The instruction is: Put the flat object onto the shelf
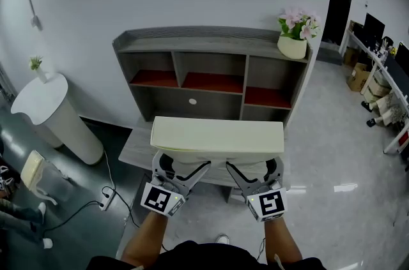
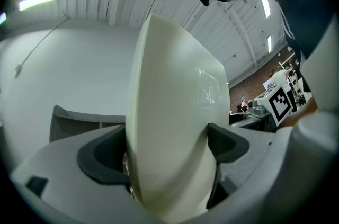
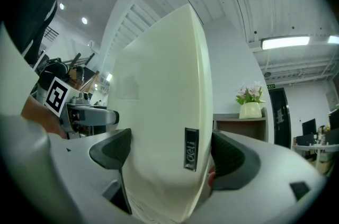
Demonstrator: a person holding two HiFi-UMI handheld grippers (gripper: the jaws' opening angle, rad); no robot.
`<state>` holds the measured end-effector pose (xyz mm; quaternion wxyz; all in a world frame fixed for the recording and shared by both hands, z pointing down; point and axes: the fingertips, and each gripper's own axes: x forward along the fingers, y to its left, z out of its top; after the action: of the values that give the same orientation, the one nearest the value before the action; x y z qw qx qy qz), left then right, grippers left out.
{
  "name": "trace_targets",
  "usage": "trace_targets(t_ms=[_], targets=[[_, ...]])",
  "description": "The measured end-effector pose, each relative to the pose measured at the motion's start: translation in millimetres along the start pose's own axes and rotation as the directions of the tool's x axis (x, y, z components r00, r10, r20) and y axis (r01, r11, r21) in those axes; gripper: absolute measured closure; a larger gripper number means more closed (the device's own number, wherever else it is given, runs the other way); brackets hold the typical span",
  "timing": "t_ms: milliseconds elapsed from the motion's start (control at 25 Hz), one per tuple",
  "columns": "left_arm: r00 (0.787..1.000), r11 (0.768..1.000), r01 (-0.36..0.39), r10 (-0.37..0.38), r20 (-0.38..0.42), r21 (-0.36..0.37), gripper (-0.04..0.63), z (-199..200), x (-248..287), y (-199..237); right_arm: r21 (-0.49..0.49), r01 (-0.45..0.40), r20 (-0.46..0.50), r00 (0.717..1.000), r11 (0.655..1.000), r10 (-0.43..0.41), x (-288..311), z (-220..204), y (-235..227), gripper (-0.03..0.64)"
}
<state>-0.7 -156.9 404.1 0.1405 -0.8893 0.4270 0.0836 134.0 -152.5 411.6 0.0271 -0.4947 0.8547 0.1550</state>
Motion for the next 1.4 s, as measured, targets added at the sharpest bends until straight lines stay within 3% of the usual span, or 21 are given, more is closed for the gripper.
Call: trace_targets(t_ms=[600, 1040, 1200, 1400], targets=[[0.999, 1.0, 0.003, -0.002, 0.042, -0.029, 0.121, -1, 47, 46, -0.04, -0.004, 0.011, 1.0, 0.999, 0.005, 58, 5, -27, 0.153], [0.989, 0.996, 0.083, -0.078, 0.128, -0.04, 0.121, 18, 112, 120, -0.102, 0.095, 0.102, 0.991, 0.99, -0.085, 138, 39, -57, 0.153], [0.984, 0.995, 0.101, -0.099, 0.148, -0.009, 0.121, 29, 142, 145, -0.12, 0.148, 0.124, 0.983, 0.982, -0.133, 168, 49, -75, 0.153], [0.972, 0.984, 0.176, -0.168, 0.167, -0.038, 0.121, 37, 173, 173, -0.121, 0.217, 0.153, 0.968, 0.969, -0.198, 196, 61, -87, 0.153]])
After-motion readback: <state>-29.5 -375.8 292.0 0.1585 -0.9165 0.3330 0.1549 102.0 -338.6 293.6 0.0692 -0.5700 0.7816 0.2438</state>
